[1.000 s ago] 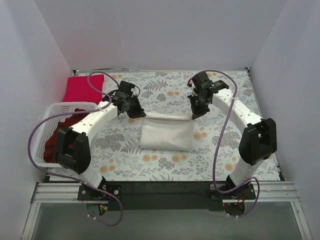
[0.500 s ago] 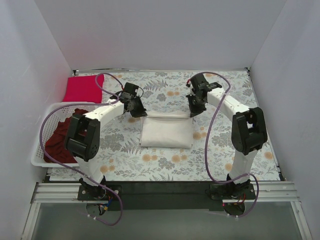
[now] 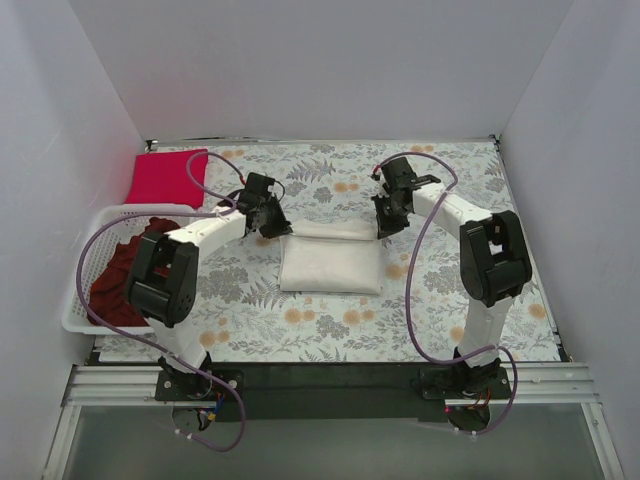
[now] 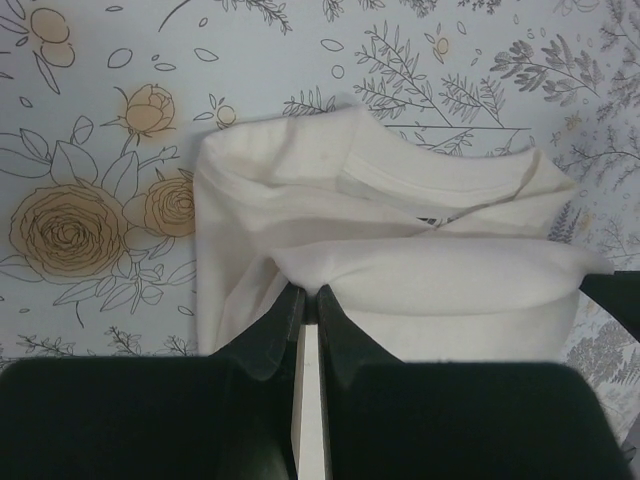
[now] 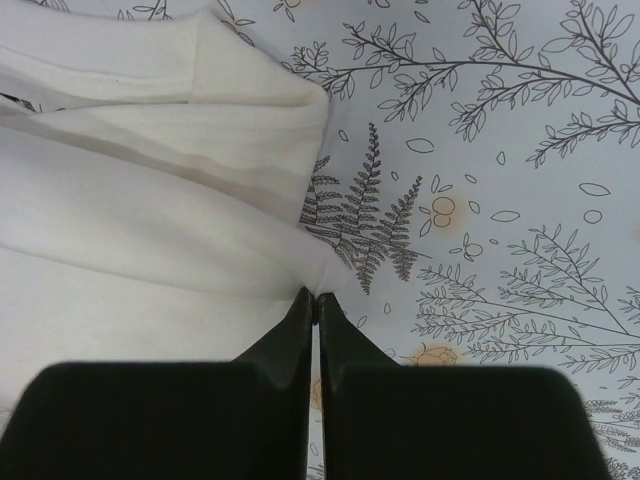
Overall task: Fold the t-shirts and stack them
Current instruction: Fold the tshirt
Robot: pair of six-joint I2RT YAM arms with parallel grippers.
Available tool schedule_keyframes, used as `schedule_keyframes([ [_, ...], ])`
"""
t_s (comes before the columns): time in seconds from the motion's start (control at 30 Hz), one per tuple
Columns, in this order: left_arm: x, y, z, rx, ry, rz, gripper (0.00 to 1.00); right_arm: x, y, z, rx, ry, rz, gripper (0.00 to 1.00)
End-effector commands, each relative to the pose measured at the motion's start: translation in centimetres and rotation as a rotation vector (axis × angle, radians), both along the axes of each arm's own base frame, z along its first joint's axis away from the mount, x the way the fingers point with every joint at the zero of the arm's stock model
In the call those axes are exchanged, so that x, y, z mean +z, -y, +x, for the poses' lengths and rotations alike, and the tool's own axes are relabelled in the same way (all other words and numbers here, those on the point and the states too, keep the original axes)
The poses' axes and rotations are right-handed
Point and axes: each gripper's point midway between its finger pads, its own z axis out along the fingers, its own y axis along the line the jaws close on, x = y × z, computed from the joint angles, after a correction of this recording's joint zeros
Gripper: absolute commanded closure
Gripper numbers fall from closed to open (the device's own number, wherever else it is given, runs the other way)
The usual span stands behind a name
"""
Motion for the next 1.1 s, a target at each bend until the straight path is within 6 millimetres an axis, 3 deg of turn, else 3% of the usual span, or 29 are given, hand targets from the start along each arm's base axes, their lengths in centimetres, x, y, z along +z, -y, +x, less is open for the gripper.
schedule_keyframes([
  [0.0,4.7,-1.3,0.7,0.053,0.137,-0.024,1.00,3.3,-0.1,1.0,0.009,0.110,0.045,0.99],
  [0.13,4.8,-2.5,-0.5,0.097,0.153,-0.015,1.00,5.5,-1.0,1.5,0.032,0.175,0.104,0.99],
  [0.3,4.4,-3.2,-1.4,0.160,0.160,-0.040,1.00,5.8,-1.8,1.8,0.061,0.178,0.133,0.99],
  [0.53,0.4,-4.2,-2.1,0.266,0.123,-0.068,1.00,2.8,-2.7,2.4,0.100,0.153,0.155,0.99],
  [0.77,-1.6,-3.9,-1.4,0.281,0.124,-0.079,1.00,0.8,-3.3,3.4,0.113,0.153,0.160,0.99],
  [0.83,-0.9,-3.8,-0.6,0.270,0.147,-0.074,1.00,1.3,-3.6,3.7,0.113,0.164,0.172,0.96],
  [0.9,0.2,-3.9,-0.3,0.269,0.176,-0.069,1.00,2.4,-3.7,4.1,0.112,0.188,0.181,0.80],
  [0.97,1.2,-4.4,-0.1,0.265,0.203,-0.043,0.99,3.7,-3.7,4.6,0.108,0.219,0.185,0.73],
  [1.0,2.5,-4.4,0.0,0.260,0.228,-0.048,0.94,4.2,-3.7,4.7,0.102,0.230,0.186,0.68],
  [1.03,3.0,-4.6,-0.1,0.245,0.239,-0.032,0.80,5.4,-3.5,4.8,0.092,0.260,0.184,0.66],
  [1.07,3.7,-4.6,-0.2,0.239,0.252,-0.033,0.73,5.9,-3.4,4.8,0.084,0.272,0.185,0.63],
])
